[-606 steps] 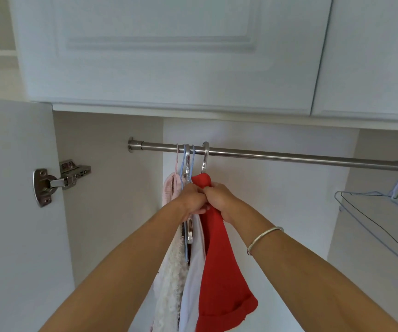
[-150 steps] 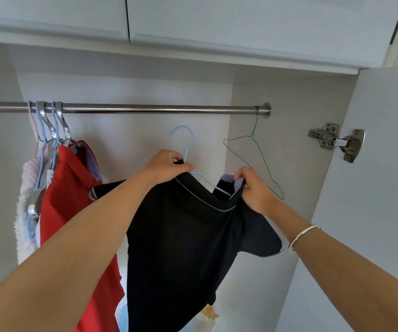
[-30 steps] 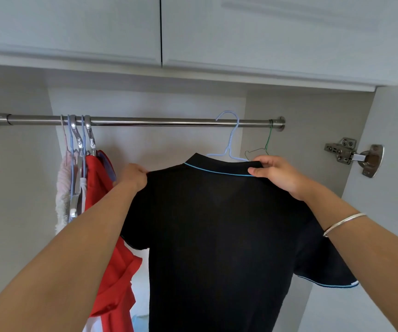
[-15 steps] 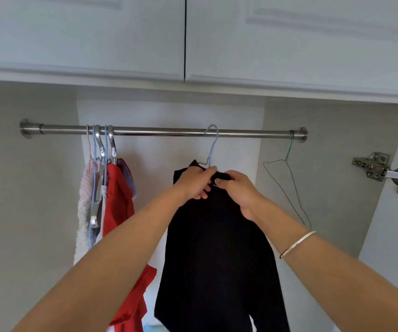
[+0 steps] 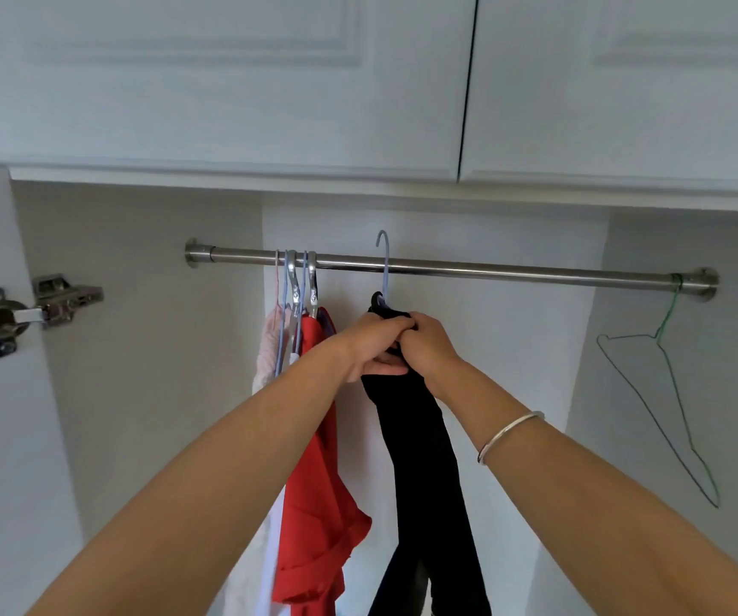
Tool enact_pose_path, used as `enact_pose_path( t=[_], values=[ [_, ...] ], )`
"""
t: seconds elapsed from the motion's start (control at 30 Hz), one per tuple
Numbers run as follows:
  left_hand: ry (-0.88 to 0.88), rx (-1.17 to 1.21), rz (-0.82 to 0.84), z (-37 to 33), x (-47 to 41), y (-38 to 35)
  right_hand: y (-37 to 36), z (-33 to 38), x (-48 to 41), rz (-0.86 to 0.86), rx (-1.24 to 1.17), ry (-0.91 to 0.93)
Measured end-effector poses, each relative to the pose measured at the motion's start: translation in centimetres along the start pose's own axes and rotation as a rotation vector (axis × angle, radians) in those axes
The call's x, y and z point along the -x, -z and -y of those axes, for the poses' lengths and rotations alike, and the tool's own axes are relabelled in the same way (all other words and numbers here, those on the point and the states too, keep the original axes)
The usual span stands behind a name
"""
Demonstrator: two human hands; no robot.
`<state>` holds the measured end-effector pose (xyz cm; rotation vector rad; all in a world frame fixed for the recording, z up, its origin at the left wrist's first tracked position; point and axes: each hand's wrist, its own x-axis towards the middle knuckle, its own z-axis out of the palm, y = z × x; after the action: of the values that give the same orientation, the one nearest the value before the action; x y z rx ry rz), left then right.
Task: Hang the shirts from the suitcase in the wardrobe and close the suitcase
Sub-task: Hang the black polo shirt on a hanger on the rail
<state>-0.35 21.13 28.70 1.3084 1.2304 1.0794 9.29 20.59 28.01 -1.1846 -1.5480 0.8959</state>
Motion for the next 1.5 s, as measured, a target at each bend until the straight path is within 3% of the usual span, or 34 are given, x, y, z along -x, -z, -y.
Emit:
enact_pose_path(
  t=[0.17, 0.43, 0.7, 1.07, 1.5],
  values=[
    [0.007, -0.021, -0.078, 0.3, 0.4, 2.4, -2.6, 0.2, -1.0, 0.101, -0.011, 0.000],
    [0.013, -0.018, -0.133, 0.0, 0.6, 4.6, -5.1, 0.8, -2.4, 0.115, -0.009, -0.021],
    [0.033, -0.071, -0.093, 1.5, 0.7, 6.2, -6.8, -1.0, -2.9, 0.236, -0.036, -0.074],
    [0.024, -0.159, -0.095, 2.6, -0.2, 6.9, -7.7, -3.7, -2.8, 0.319, 0.298, 0.031],
    [0.004, -0.218, -0.080, 3.4, 4.2, 7.0, -7.6, -2.1, 2.4, 0.331, 0.151, -0.145]
  ],
)
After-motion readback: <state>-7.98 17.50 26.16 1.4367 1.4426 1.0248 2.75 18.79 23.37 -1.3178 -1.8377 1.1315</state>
